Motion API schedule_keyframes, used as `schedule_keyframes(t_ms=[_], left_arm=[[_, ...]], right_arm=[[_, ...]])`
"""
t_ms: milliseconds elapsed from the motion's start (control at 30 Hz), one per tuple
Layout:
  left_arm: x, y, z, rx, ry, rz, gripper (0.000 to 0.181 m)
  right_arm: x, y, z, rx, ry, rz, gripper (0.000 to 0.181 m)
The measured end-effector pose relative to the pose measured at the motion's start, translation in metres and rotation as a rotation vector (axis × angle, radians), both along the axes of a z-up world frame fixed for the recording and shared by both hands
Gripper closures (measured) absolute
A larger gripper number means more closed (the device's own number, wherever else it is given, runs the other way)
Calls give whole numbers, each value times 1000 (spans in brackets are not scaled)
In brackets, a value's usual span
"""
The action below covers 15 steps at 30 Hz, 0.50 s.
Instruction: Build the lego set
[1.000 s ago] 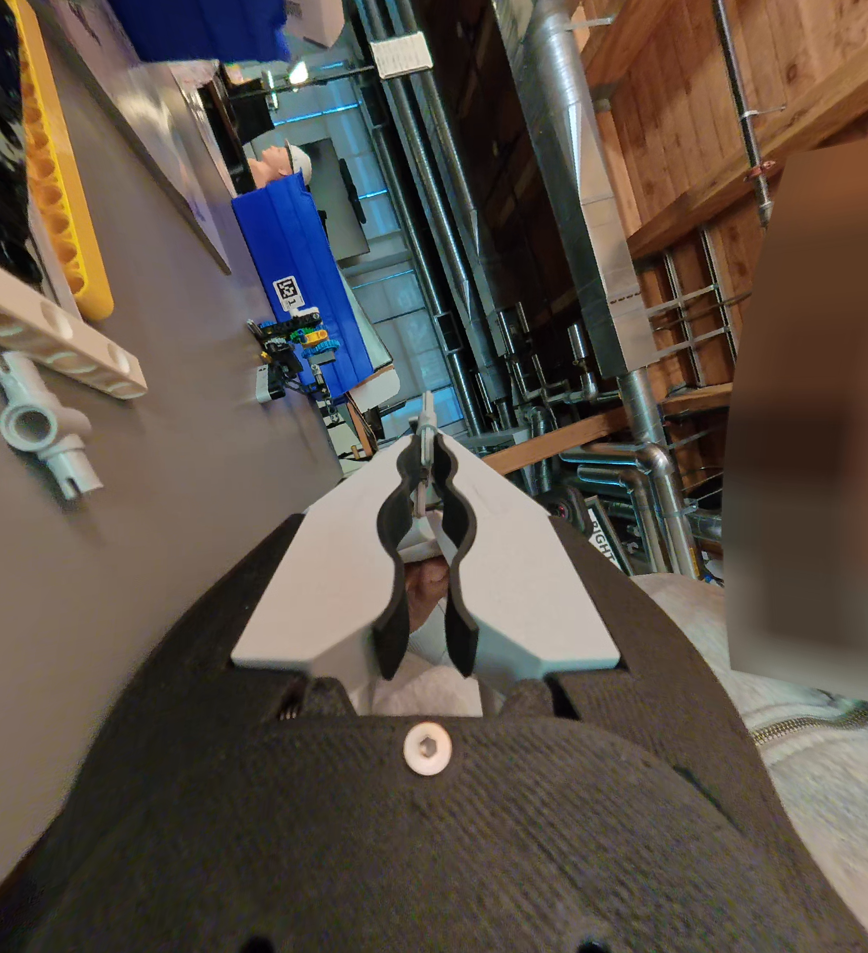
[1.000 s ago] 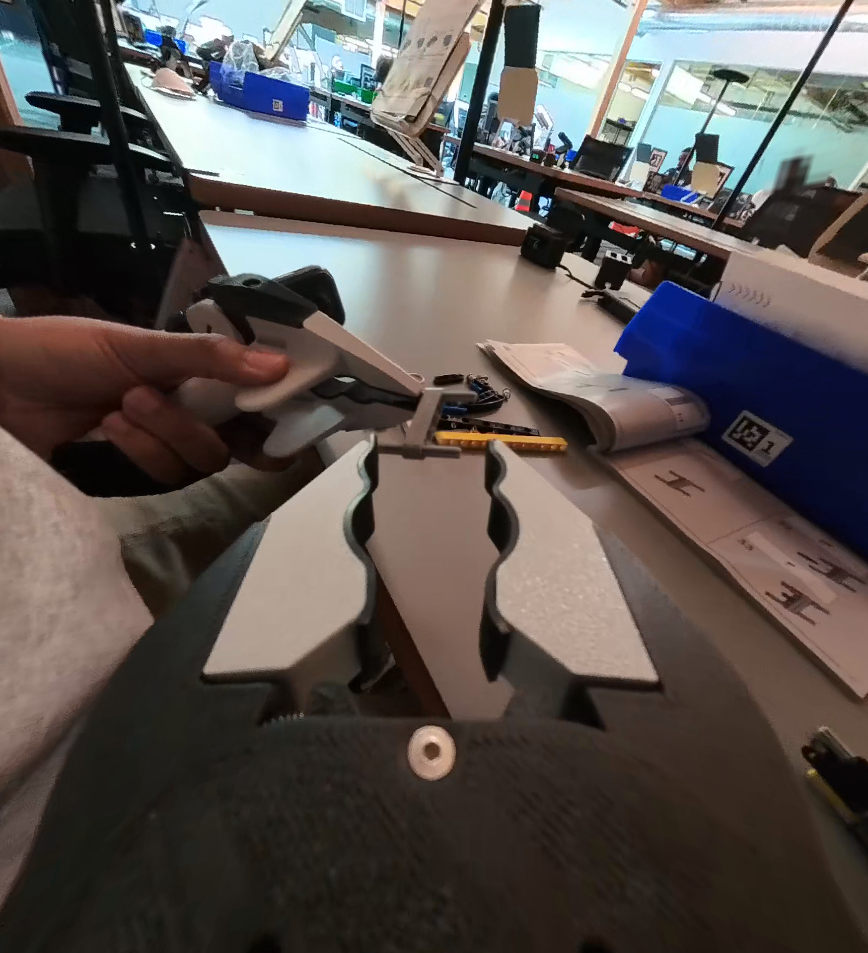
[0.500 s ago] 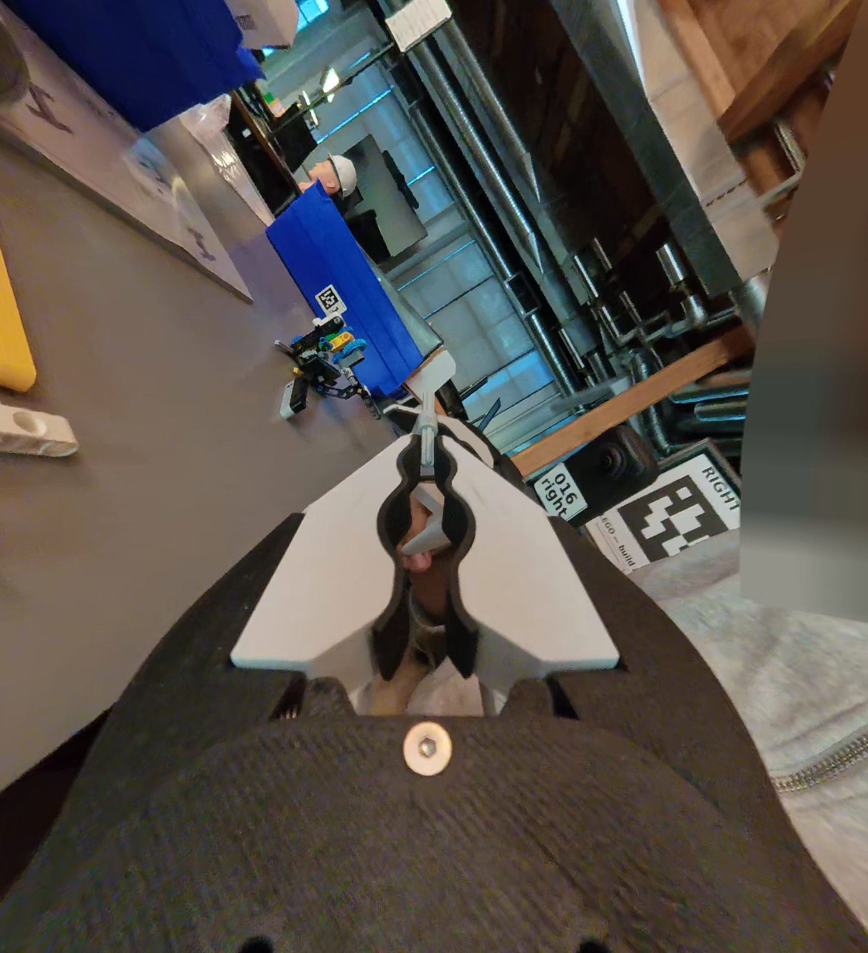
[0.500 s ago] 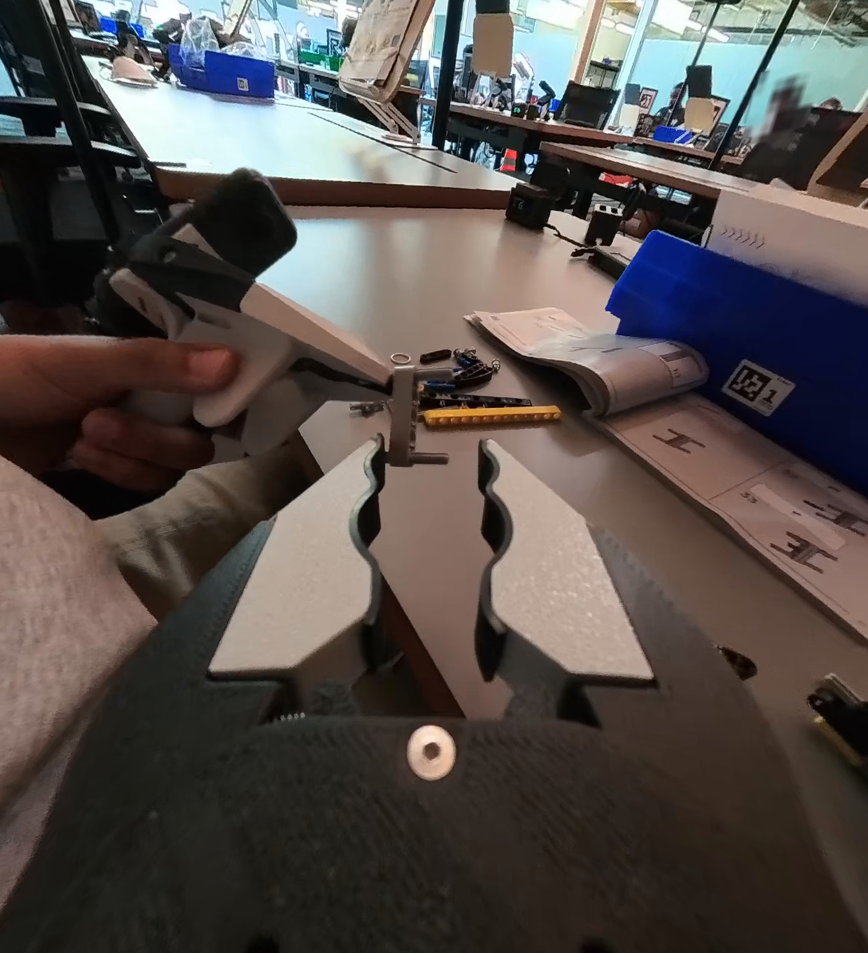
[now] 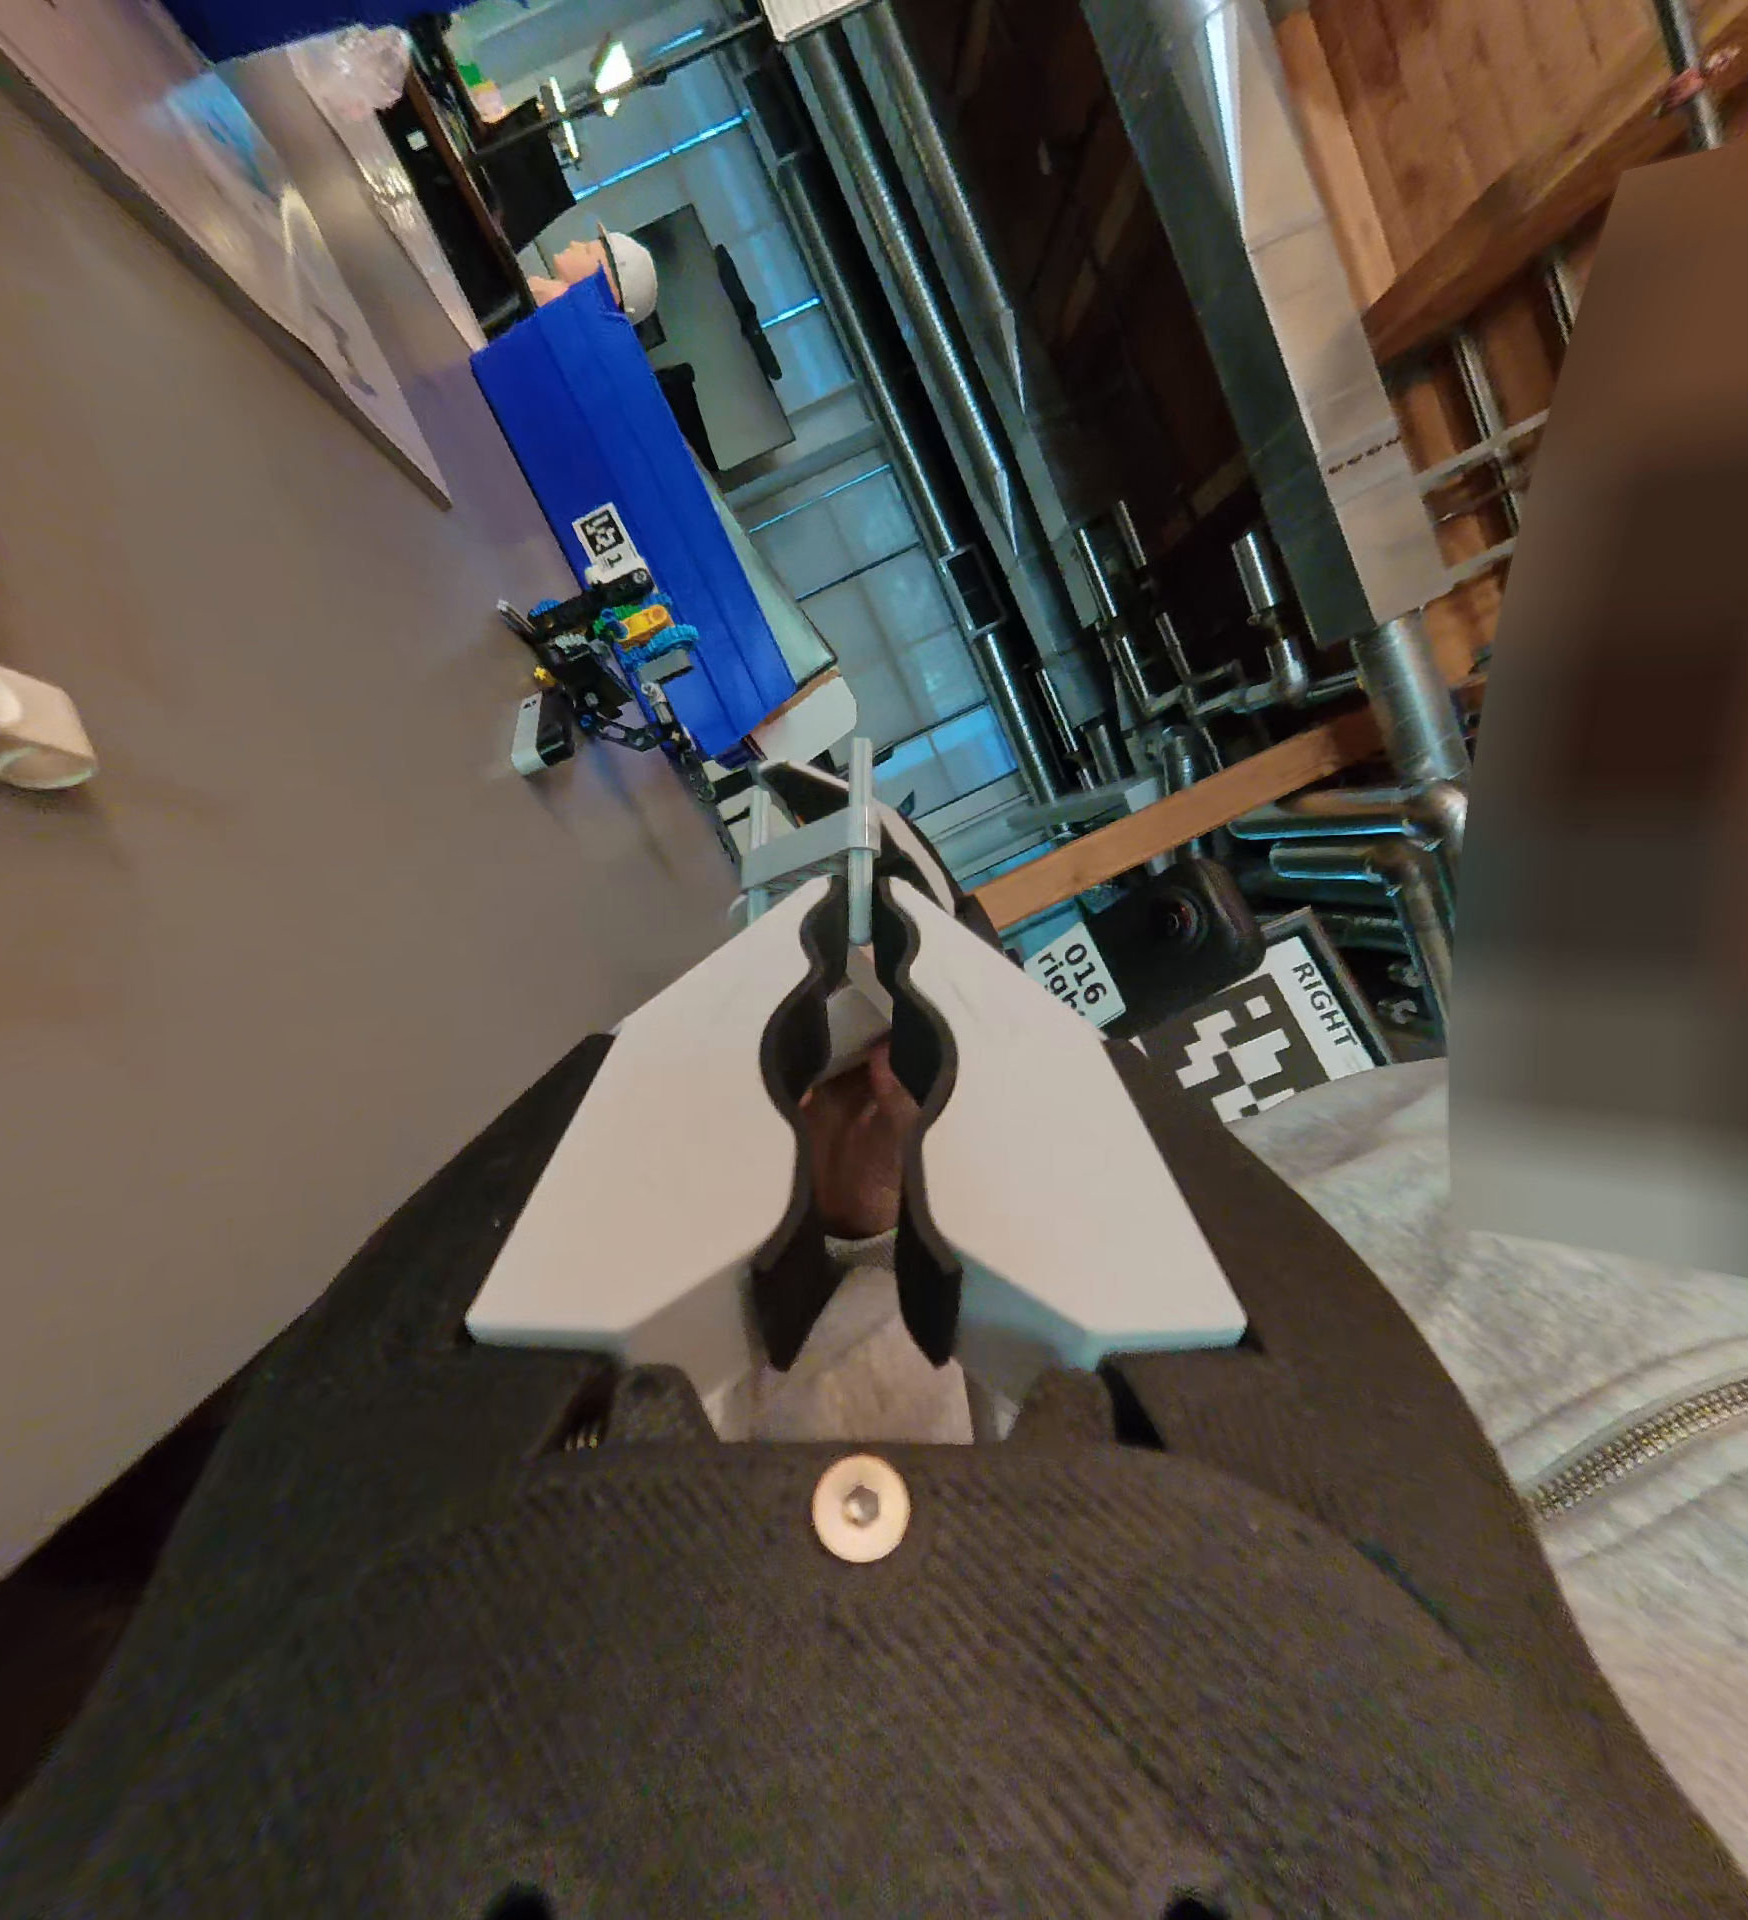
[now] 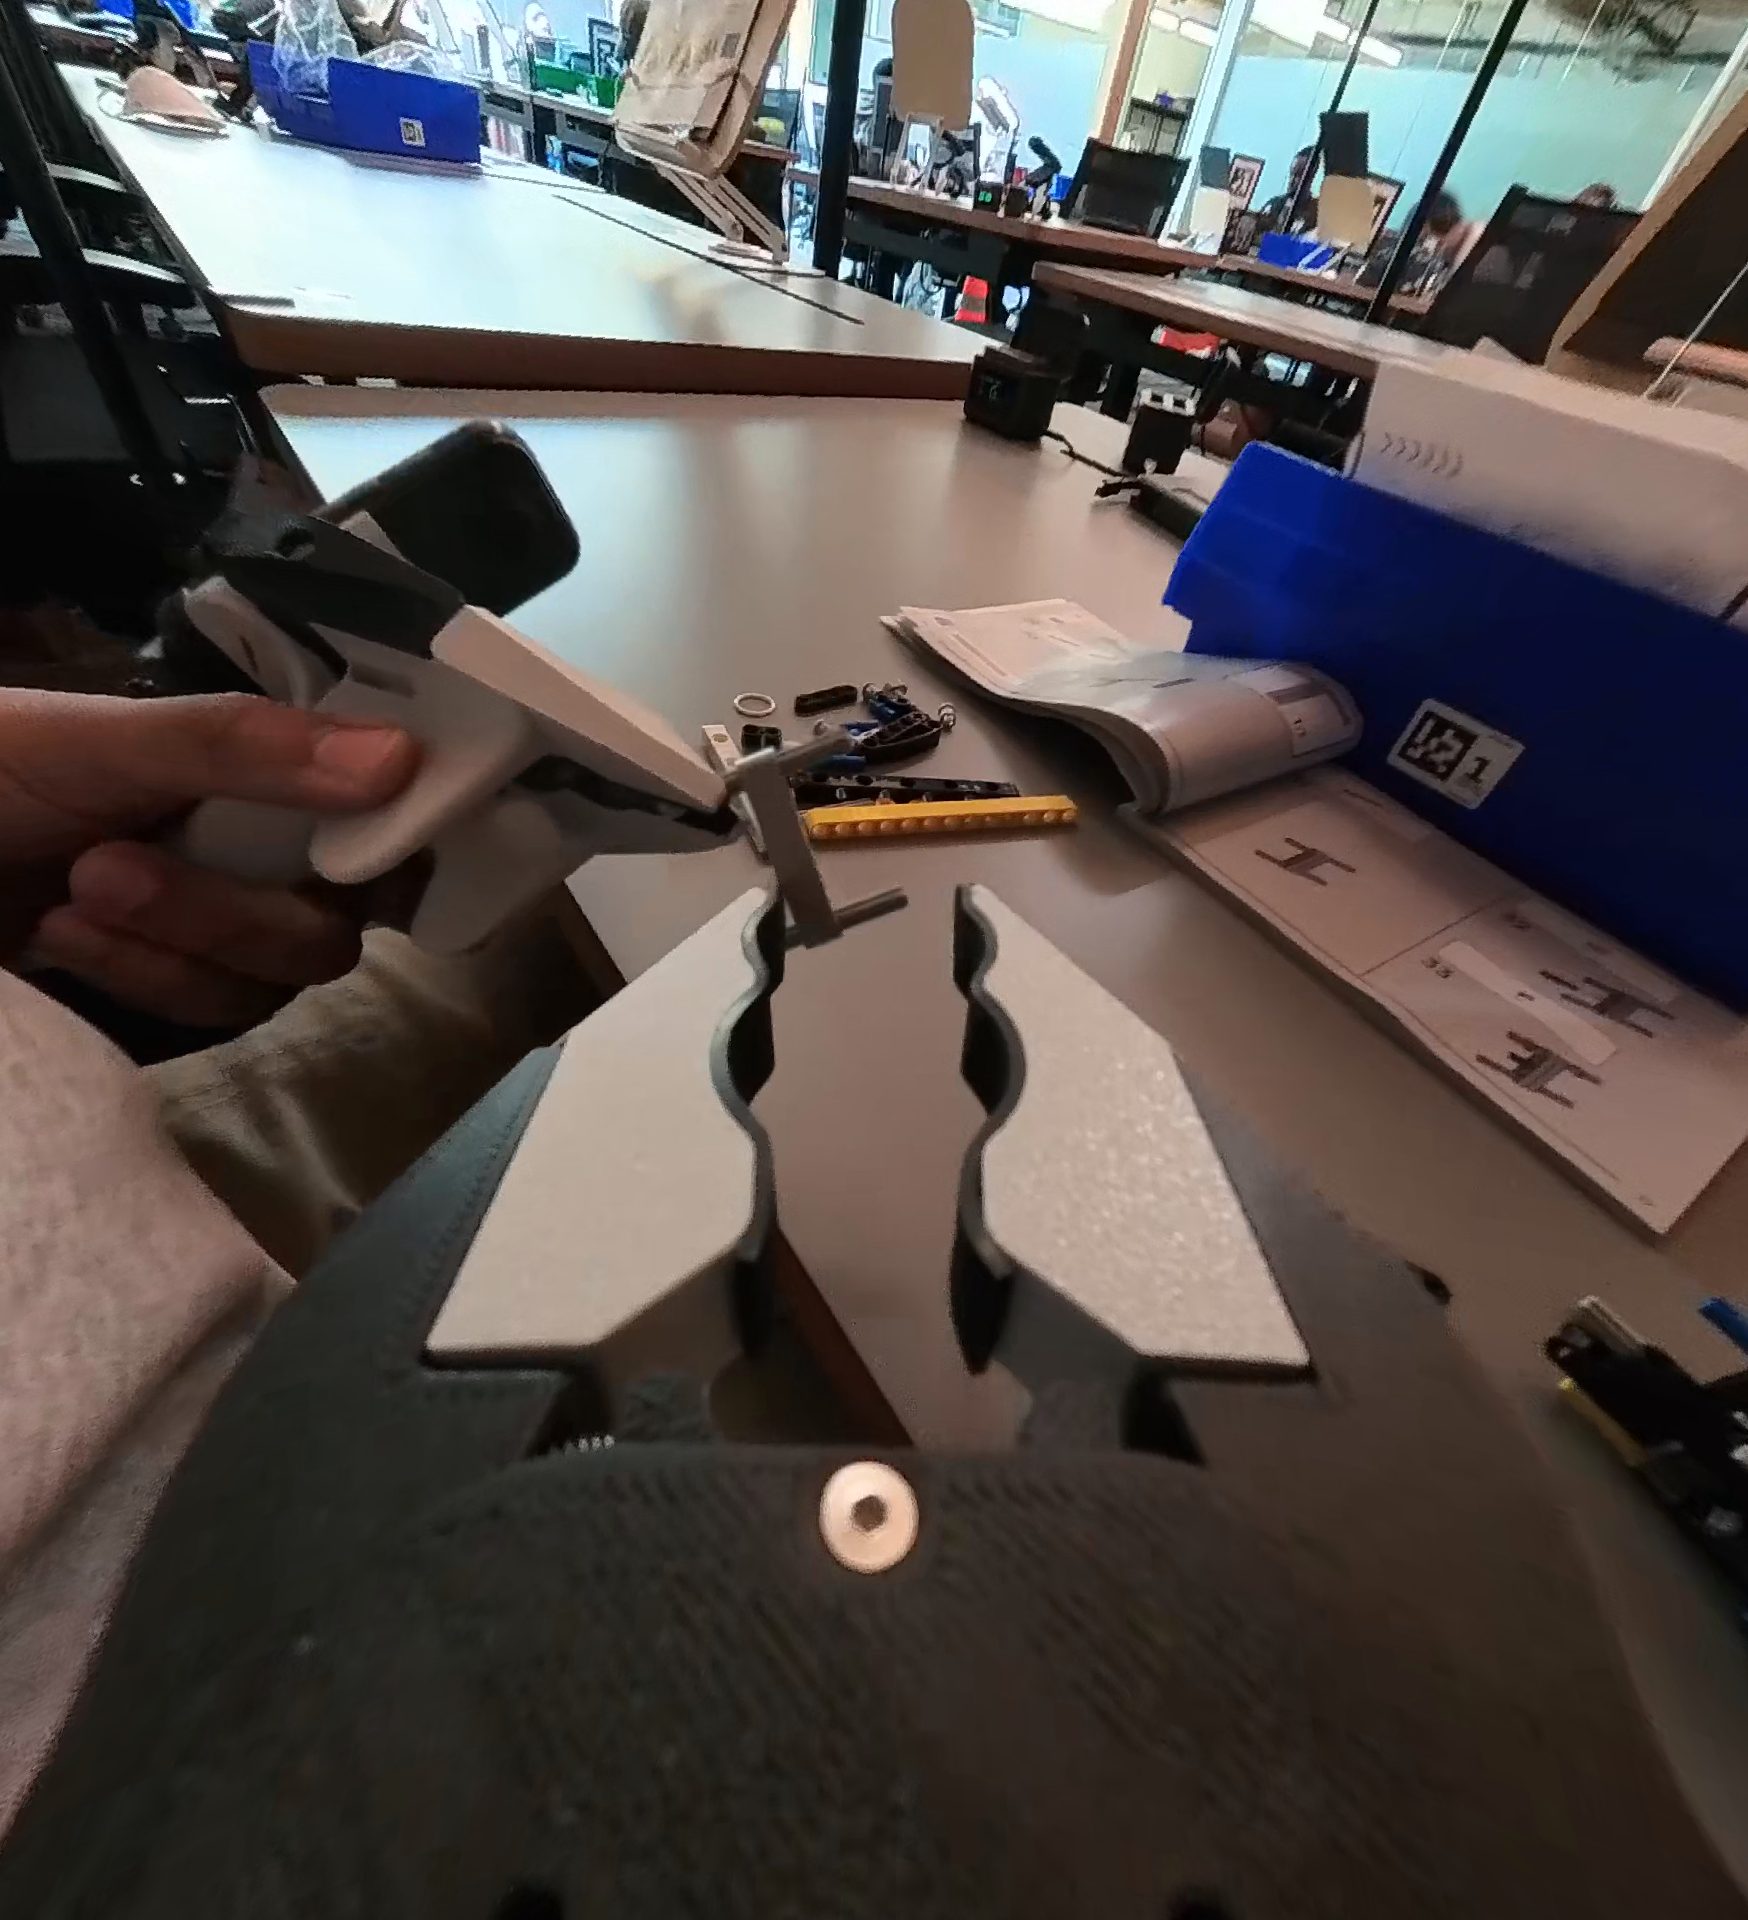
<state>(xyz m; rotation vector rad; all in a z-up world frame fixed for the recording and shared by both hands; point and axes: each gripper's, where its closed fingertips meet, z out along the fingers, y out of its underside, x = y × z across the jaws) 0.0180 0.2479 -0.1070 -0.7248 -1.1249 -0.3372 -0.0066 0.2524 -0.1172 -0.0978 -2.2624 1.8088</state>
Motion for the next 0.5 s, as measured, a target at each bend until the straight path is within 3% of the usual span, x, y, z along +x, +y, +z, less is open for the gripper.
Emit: schedule_keyframes(t_ms=[33,500], left_arm=[[0,0,-1,11,-6,-10,179],[1,5,-1,105,-29,-64,180]], right_arm=[[0,0,1,-3,18,0,150],[5,-1,-8,59,44,19,158]])
